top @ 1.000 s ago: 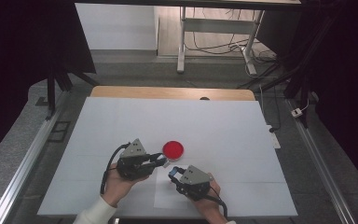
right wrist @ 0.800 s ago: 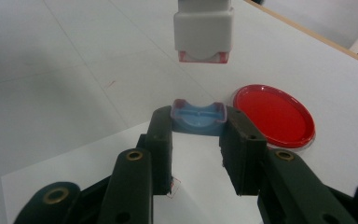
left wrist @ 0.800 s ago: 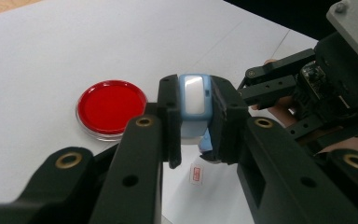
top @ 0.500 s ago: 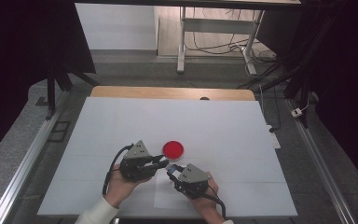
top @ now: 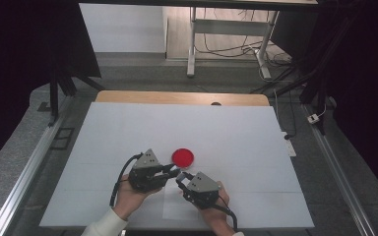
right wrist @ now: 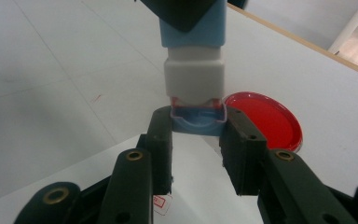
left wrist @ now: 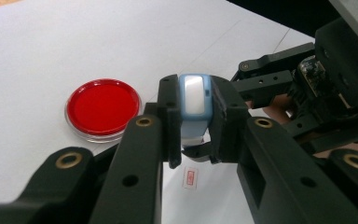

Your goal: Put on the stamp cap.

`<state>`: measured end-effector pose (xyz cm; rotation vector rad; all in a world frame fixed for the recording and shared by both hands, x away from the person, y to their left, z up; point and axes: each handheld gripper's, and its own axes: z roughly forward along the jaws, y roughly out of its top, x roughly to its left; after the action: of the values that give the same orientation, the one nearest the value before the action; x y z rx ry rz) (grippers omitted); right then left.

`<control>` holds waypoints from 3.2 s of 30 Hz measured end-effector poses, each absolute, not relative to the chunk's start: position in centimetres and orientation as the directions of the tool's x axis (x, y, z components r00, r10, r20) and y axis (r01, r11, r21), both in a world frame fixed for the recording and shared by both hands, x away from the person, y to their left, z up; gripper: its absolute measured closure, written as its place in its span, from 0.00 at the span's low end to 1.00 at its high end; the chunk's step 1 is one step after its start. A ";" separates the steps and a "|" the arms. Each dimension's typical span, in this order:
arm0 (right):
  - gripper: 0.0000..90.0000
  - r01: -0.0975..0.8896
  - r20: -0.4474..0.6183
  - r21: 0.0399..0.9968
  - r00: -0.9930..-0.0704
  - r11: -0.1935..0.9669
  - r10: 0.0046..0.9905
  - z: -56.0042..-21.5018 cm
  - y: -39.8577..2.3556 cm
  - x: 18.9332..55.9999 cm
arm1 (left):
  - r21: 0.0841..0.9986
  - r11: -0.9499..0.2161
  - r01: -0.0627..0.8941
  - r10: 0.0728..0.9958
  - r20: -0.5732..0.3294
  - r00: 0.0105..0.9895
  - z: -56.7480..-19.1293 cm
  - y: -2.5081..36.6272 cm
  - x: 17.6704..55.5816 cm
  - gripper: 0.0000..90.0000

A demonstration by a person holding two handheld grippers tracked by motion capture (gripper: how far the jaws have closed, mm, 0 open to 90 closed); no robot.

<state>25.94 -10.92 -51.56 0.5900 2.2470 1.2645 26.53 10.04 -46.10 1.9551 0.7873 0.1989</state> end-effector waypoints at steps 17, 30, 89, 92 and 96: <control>0.72 0.114 -0.234 0.869 -0.763 0.481 0.603 -51.5 -10.7 25.8 | 0.842 -0.281 0.459 0.612 -0.211 0.762 -46.3 9.9 26.6 0.84; 0.72 0.103 -0.255 0.865 -0.753 0.491 0.606 -51.5 -10.6 25.6 | 0.839 -0.292 0.459 0.610 -0.206 0.765 -46.5 9.7 26.6 0.84; 0.56 0.134 -0.217 0.832 -0.813 0.538 0.540 -51.5 -11.9 26.5 | 0.833 -0.282 0.476 0.590 -0.240 0.771 -46.4 10.6 26.8 0.84; 0.54 0.154 -0.192 0.833 -0.821 0.532 0.538 -51.4 -12.9 26.7 | 0.836 -0.281 0.471 0.596 -0.233 0.769 -46.3 10.9 26.7 0.84; 0.53 0.172 -0.174 0.831 -0.824 0.529 0.540 -51.2 -14.5 27.0 | 0.837 -0.280 0.470 0.599 -0.231 0.767 -46.2 11.1 26.7 0.84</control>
<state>26.97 -14.51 -51.23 0.5829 2.3592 1.2167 26.75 11.11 -46.24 1.9305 0.8114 0.1558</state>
